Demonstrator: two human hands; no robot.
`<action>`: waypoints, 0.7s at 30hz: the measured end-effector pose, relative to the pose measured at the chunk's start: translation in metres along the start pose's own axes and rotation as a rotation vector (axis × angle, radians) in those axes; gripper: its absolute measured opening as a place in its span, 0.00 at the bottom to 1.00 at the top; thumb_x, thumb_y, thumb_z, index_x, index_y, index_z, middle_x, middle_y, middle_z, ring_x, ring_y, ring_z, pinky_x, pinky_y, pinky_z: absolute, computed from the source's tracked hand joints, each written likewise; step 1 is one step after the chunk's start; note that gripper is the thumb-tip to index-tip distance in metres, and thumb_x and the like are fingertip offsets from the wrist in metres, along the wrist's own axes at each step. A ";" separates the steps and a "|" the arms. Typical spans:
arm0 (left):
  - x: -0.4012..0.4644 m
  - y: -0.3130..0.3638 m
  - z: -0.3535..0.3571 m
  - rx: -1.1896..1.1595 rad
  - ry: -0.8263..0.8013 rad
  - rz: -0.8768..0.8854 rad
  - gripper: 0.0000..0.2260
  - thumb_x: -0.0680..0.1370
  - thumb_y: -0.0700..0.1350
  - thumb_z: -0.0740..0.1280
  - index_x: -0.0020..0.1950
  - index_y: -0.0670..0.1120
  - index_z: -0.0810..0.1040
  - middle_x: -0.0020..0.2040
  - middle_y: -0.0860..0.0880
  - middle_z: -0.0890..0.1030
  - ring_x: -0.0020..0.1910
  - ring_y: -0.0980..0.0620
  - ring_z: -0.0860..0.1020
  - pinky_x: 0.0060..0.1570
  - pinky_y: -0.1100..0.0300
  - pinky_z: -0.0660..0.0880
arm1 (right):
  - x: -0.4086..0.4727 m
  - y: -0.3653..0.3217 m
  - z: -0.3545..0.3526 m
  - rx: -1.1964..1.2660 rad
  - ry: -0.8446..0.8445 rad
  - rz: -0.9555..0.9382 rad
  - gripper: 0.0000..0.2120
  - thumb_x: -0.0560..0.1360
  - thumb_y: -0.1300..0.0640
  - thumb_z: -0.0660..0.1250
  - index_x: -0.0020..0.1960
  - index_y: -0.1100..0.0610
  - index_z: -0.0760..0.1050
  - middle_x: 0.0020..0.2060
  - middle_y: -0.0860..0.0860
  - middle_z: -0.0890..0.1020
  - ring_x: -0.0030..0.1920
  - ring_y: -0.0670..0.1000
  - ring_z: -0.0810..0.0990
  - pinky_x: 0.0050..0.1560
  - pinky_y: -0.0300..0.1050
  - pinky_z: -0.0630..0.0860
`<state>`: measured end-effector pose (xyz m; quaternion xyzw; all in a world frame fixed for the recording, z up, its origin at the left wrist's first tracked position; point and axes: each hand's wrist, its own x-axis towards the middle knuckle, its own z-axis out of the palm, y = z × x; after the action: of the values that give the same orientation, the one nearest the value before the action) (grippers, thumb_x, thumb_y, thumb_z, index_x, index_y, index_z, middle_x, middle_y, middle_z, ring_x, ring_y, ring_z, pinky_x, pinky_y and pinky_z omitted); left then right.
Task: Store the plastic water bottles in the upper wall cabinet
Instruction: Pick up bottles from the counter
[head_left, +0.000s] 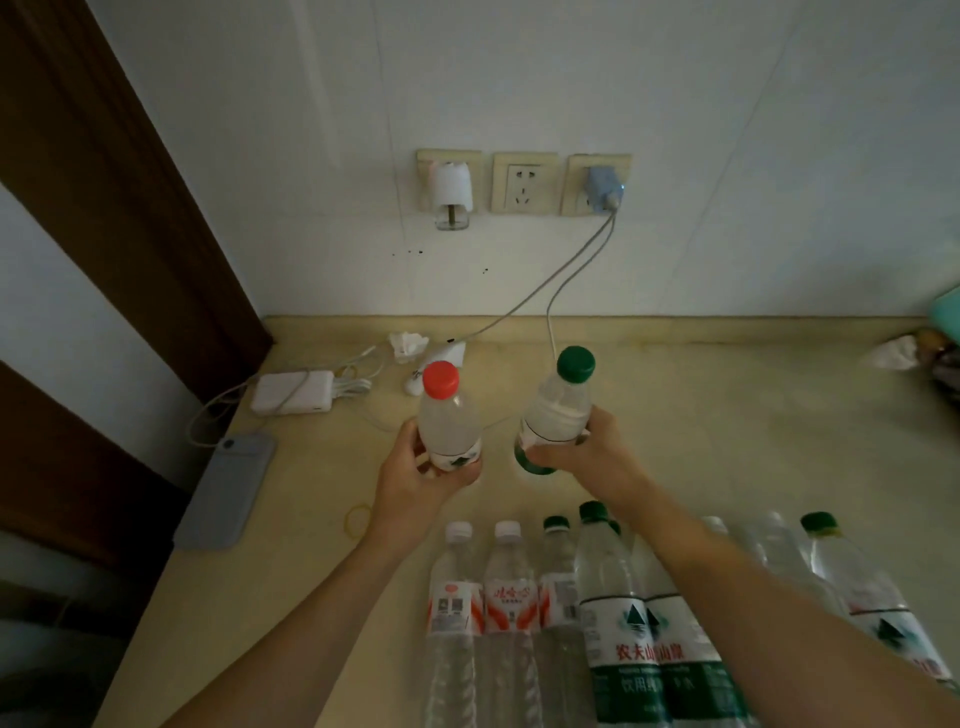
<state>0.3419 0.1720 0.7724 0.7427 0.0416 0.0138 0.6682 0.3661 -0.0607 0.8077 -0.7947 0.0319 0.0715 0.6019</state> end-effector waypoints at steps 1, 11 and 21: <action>-0.003 0.015 -0.001 -0.009 0.002 0.025 0.33 0.63 0.51 0.83 0.65 0.52 0.76 0.58 0.56 0.84 0.59 0.54 0.82 0.57 0.54 0.80 | -0.008 -0.012 -0.005 0.011 0.016 -0.021 0.25 0.67 0.58 0.82 0.62 0.51 0.78 0.52 0.45 0.86 0.52 0.43 0.85 0.53 0.42 0.83; -0.039 0.213 -0.003 -0.116 0.096 0.395 0.27 0.66 0.60 0.78 0.64 0.60 0.77 0.59 0.59 0.84 0.58 0.58 0.82 0.52 0.59 0.81 | -0.085 -0.175 -0.056 0.093 0.140 -0.452 0.21 0.69 0.51 0.80 0.57 0.38 0.76 0.50 0.33 0.85 0.51 0.34 0.83 0.41 0.25 0.76; -0.080 0.435 -0.010 -0.189 0.081 0.814 0.17 0.64 0.65 0.75 0.52 0.70 0.80 0.55 0.64 0.84 0.54 0.64 0.82 0.42 0.68 0.81 | -0.155 -0.329 -0.115 0.225 0.187 -0.837 0.19 0.64 0.43 0.78 0.54 0.39 0.82 0.51 0.45 0.87 0.53 0.45 0.86 0.50 0.43 0.80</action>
<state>0.2804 0.1308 1.2087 0.6327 -0.2304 0.3096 0.6714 0.2668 -0.0864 1.1748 -0.6718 -0.2307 -0.2544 0.6563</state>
